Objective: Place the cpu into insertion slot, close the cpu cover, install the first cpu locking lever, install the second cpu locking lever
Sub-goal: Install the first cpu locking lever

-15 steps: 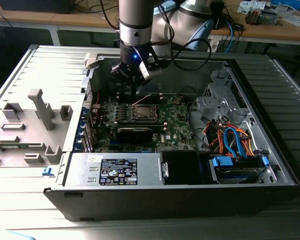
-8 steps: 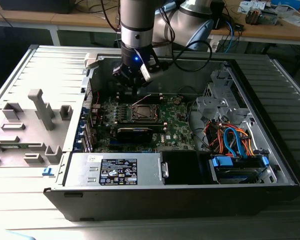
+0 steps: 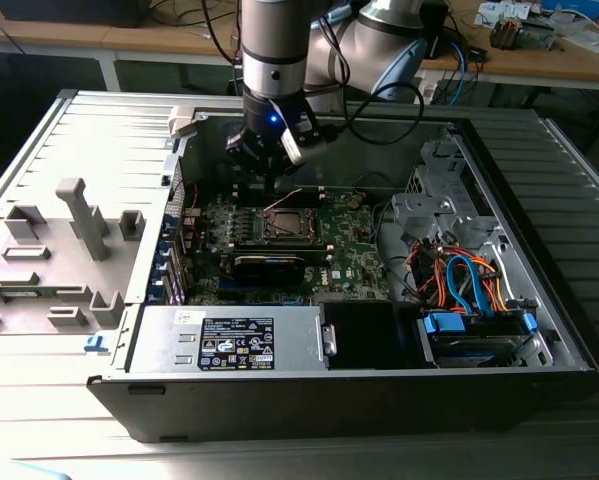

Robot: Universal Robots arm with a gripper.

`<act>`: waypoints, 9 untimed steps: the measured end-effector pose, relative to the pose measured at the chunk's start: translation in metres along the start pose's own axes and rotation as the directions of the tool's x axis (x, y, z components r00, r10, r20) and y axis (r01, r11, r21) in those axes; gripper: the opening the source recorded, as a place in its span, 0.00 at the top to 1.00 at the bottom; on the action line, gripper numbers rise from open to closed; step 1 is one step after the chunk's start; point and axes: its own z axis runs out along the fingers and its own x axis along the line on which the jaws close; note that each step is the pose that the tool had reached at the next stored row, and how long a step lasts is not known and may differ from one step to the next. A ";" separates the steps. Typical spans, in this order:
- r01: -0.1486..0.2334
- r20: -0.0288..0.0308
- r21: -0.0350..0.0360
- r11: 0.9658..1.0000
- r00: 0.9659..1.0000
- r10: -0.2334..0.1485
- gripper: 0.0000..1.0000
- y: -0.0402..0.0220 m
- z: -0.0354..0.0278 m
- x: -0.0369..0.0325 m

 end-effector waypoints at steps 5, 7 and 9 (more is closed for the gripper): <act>0.000 0.000 0.000 1.000 1.000 0.000 0.89 0.0000 0.0010 -0.0006; 0.000 0.000 0.000 1.000 1.000 0.000 0.89 -0.0001 0.0022 -0.0017; 0.000 0.000 0.000 1.000 1.000 0.000 0.89 -0.0001 0.0030 -0.0022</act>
